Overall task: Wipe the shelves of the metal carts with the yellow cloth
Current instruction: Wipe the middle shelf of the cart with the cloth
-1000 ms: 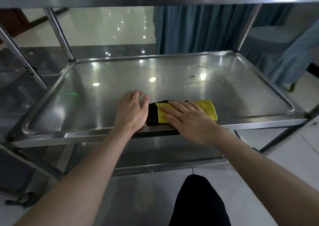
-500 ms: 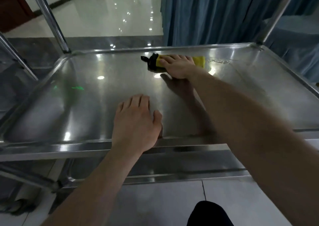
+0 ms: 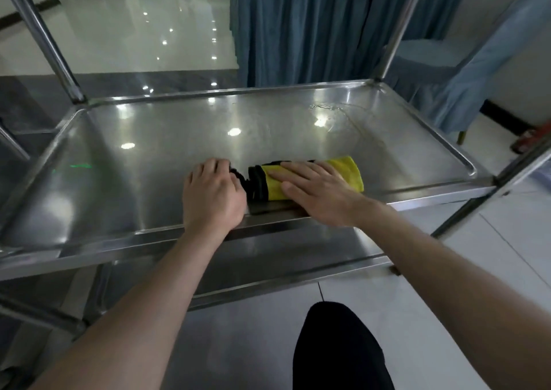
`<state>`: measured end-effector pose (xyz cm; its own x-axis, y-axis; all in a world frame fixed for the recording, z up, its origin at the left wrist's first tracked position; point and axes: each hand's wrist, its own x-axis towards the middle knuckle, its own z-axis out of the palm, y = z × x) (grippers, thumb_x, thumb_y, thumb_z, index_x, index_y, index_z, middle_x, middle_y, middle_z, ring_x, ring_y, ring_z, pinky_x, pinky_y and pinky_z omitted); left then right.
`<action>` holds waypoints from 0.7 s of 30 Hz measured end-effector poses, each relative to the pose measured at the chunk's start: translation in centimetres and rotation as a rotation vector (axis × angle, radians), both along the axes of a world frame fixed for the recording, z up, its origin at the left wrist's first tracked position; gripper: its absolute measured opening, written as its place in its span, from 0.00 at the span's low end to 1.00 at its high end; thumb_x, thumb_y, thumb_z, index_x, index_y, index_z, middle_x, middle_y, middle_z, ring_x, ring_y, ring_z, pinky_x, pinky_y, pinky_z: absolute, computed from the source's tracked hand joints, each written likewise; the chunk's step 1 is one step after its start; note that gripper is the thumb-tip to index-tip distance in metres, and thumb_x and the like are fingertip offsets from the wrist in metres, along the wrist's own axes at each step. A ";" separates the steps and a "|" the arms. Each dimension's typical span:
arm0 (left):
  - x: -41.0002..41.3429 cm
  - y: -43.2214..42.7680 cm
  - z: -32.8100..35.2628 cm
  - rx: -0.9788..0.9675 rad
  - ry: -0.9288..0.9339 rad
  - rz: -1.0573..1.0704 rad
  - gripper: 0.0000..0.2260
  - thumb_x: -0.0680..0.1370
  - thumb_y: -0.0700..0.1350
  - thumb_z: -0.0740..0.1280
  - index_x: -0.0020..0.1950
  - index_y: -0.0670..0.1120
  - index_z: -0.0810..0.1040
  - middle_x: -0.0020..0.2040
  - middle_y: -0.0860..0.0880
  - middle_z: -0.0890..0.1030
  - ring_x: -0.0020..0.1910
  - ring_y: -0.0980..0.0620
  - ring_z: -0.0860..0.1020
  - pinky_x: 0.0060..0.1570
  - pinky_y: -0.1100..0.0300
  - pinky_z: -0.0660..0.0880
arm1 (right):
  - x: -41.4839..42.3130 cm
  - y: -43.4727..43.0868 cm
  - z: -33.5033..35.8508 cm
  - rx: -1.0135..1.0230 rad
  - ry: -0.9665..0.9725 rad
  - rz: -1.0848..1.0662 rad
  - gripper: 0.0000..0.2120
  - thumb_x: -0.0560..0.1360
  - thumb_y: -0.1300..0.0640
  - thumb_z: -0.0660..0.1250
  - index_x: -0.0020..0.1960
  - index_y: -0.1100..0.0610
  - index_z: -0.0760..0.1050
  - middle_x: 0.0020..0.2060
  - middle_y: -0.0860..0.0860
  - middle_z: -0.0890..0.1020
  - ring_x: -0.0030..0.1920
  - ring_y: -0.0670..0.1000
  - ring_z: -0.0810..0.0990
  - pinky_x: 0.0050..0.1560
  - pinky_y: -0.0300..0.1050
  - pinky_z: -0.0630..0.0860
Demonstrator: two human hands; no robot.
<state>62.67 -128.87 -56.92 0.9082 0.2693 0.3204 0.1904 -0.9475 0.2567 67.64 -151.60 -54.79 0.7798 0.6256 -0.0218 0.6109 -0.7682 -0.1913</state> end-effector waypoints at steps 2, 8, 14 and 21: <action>0.1 -0.2 0.2 -0.028 0.012 0.000 0.22 0.82 0.52 0.50 0.59 0.42 0.80 0.59 0.41 0.81 0.60 0.37 0.77 0.61 0.43 0.71 | -1.8 -1.1 -0.3 0.020 -0.012 -0.014 0.28 0.85 0.34 0.38 0.84 0.32 0.54 0.84 0.40 0.60 0.83 0.45 0.55 0.83 0.51 0.47; 0.3 -0.2 -0.2 0.017 0.025 -0.016 0.16 0.83 0.51 0.61 0.58 0.40 0.80 0.58 0.39 0.81 0.58 0.35 0.76 0.60 0.41 0.69 | -2.1 -0.2 0.0 0.009 -0.040 -0.069 0.25 0.88 0.37 0.42 0.83 0.32 0.58 0.82 0.39 0.63 0.81 0.45 0.60 0.81 0.47 0.47; 0.3 -0.1 0.0 0.033 0.026 -0.045 0.22 0.82 0.54 0.55 0.58 0.40 0.80 0.57 0.39 0.81 0.58 0.35 0.77 0.61 0.41 0.71 | -2.5 -0.4 0.2 0.031 -0.001 -0.082 0.27 0.86 0.35 0.40 0.83 0.32 0.59 0.83 0.40 0.63 0.82 0.45 0.58 0.83 0.48 0.47; 0.8 0.2 -0.5 0.047 0.026 -0.050 0.20 0.84 0.54 0.58 0.63 0.41 0.80 0.61 0.38 0.81 0.62 0.35 0.76 0.64 0.41 0.70 | -0.6 -6.7 1.4 0.002 0.075 -0.169 0.24 0.87 0.35 0.40 0.82 0.29 0.56 0.84 0.38 0.59 0.84 0.46 0.55 0.81 0.45 0.43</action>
